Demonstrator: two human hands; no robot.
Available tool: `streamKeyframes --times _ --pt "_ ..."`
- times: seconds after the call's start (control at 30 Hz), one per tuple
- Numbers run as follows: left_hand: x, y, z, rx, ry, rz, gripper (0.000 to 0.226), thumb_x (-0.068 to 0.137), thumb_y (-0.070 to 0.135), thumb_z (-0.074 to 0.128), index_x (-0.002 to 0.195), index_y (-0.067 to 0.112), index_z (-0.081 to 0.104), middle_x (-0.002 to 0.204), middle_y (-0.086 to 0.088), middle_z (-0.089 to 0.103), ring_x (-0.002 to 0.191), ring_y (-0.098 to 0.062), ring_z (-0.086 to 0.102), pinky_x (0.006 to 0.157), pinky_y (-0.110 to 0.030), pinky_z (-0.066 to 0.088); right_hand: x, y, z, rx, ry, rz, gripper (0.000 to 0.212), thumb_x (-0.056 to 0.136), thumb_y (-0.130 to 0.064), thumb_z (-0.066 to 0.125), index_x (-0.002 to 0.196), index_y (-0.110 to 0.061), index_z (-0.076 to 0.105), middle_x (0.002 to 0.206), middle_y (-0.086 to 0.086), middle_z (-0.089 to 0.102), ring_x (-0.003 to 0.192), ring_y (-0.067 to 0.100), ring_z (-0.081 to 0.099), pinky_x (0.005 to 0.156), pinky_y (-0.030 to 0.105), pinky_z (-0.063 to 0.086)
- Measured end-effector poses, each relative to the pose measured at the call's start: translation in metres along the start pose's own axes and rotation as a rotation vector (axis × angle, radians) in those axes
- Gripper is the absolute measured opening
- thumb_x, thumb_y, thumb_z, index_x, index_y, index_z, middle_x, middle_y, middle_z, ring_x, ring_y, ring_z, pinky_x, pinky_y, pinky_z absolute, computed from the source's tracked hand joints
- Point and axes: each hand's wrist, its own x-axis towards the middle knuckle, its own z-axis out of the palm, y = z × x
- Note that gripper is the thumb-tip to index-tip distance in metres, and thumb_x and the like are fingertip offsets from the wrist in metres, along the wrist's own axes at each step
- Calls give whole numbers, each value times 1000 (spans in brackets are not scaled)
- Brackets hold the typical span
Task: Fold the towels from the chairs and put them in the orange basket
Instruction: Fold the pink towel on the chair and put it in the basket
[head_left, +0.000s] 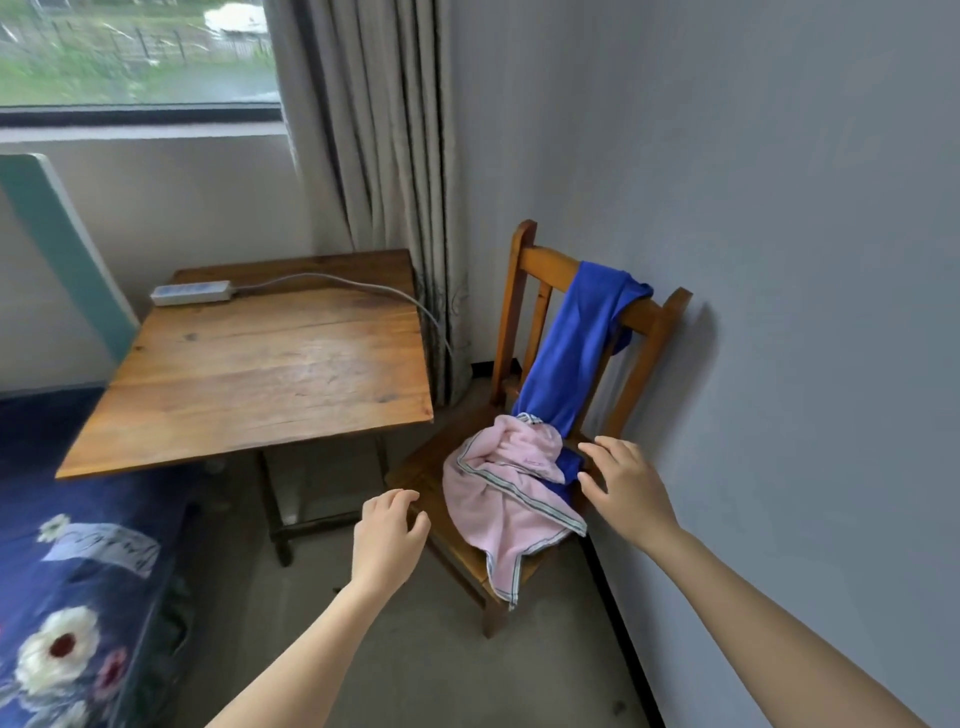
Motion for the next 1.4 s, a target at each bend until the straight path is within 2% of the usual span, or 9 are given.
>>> streamKeyframes --times 0.07,0.2,0.4,0.73,1.07,1.27,1.4 --pt "16 -4 7 11 -19 -23 36 93 26 47 128 16 52 134 -1 53 130 -19 36 101 -33 37 8 9 14 13 -36 30 34 78 -15 71 110 -5 66 112 16 65 105 36 60 81 46 52" --pt "46 -9 24 15 -80 -54 37 94 26 46 130 17 51 135 -1 51 131 -19 37 102 -33 36 20 15 36 39 -139 109 39 85 -19 62 123 -7 59 127 14 57 119 32 51 94 44 45" --pt "99 -20 46 16 -179 -44 37 95 27 45 130 19 49 137 1 49 131 -18 37 102 -32 35 48 17 61 10 -253 252 42 90 -24 55 131 -13 52 138 8 48 129 26 41 101 40 37" --pt "148 -39 69 108 -310 -48 38 95 29 43 131 19 48 138 0 48 130 -19 38 101 -31 37 58 30 94 -5 -404 382 44 94 -29 46 138 -19 42 144 0 40 134 19 33 104 31 32" --pt "163 -44 129 250 -370 24 39 95 29 43 132 21 47 139 4 46 131 -19 35 100 -29 35 54 72 166 21 -519 381 44 92 -24 48 135 -17 45 140 1 45 129 22 39 99 33 37" --pt "186 -55 192 348 -467 33 39 95 30 42 133 21 45 139 3 45 129 -22 36 96 -32 36 56 110 230 -14 -627 354 47 95 -27 41 142 -23 33 145 -2 36 134 18 30 103 31 32" --pt "209 -67 225 487 -505 59 44 92 26 43 136 21 40 139 1 44 127 -25 37 96 -32 37 60 134 262 -47 -676 349 47 95 -28 40 141 -25 31 145 -3 35 134 17 30 103 29 32"
